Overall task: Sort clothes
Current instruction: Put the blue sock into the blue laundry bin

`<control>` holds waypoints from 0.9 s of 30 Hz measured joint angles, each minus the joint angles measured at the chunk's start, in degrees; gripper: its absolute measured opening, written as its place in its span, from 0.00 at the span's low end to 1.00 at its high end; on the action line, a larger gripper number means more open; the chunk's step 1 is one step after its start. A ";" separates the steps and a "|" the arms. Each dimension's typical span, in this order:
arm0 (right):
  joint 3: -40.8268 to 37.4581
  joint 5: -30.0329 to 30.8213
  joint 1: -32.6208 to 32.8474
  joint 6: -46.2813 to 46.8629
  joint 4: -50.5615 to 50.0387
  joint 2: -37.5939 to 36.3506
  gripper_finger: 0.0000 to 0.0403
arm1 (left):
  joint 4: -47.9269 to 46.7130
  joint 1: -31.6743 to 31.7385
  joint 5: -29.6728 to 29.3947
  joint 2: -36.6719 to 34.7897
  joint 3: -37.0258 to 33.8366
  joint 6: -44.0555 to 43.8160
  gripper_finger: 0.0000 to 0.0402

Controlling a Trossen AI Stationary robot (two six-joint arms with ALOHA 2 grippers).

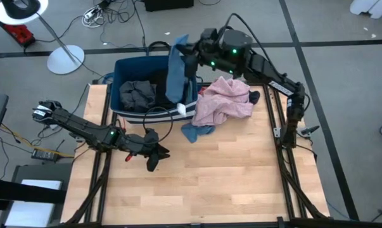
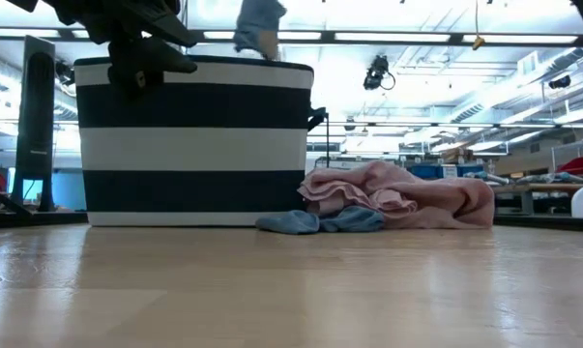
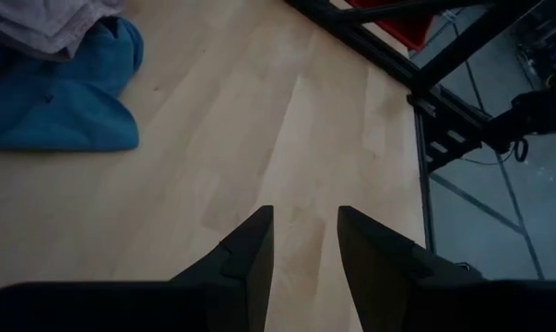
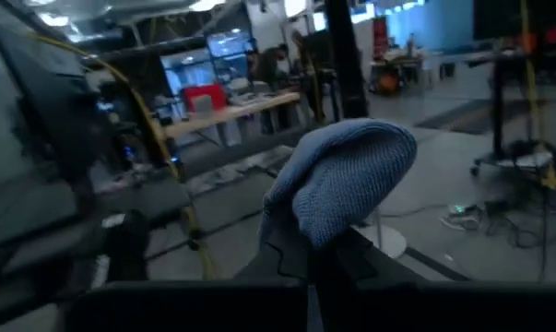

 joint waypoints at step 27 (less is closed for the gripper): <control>-0.10 -12.49 -2.90 5.83 -34.58 11.90 0.11 | 0.04 1.47 -2.89 0.00 0.00 13.69 0.32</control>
